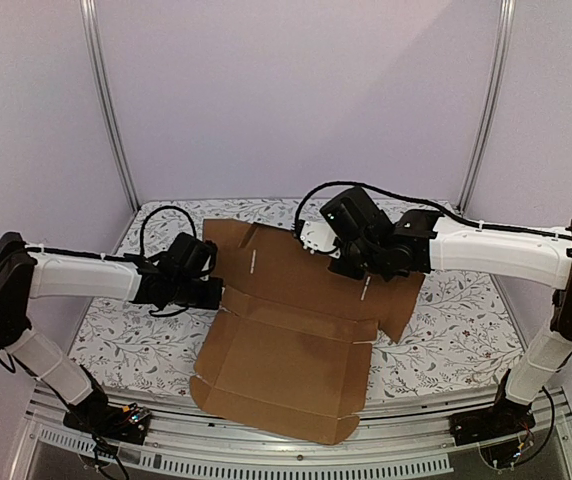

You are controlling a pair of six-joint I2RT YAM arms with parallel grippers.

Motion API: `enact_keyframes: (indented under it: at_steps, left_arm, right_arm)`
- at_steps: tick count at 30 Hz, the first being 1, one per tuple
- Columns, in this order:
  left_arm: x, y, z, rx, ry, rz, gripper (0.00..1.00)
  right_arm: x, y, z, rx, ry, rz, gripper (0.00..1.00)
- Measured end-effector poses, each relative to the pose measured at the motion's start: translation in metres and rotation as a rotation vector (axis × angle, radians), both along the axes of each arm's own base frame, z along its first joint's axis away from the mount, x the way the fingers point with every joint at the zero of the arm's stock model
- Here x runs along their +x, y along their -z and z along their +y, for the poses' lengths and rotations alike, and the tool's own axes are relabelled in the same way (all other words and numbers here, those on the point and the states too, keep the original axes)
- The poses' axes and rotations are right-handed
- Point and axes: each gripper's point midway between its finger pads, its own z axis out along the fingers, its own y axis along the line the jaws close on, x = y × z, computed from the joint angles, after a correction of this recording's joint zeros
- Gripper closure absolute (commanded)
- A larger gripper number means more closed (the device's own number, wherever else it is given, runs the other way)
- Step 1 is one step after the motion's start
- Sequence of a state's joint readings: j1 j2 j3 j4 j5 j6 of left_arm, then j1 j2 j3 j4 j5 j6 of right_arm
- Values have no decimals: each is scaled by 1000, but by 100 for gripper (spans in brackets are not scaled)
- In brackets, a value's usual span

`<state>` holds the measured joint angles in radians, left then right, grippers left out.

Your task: Fold the paper box

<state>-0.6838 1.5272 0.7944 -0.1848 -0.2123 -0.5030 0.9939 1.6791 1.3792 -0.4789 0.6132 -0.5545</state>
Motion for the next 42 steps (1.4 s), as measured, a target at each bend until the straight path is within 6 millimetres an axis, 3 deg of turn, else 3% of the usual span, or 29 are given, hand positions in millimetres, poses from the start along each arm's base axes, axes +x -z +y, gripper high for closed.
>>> enact_keyframes:
  at_steps: [8,14,29,36,42]
  left_arm:
    - [-3,12,-7,-27,21,26,100]
    - [-5,9,-20,-91,55,36,100]
    - [-30,-1,-75,-217,214,85,100]
    - [-40,5,-85,-206,240,99,100]
    - [-45,23,-93,-175,251,117,100]
  right_arm:
    - [-2,2,-1,2,2,13,100]
    - [-3,4,-1,1,2,24,100]
    - [-1,8,-3,-3,12,33,100]
    - [-1,8,-3,-3,13,33,100]
    - [-2,12,-3,-8,10,43,100]
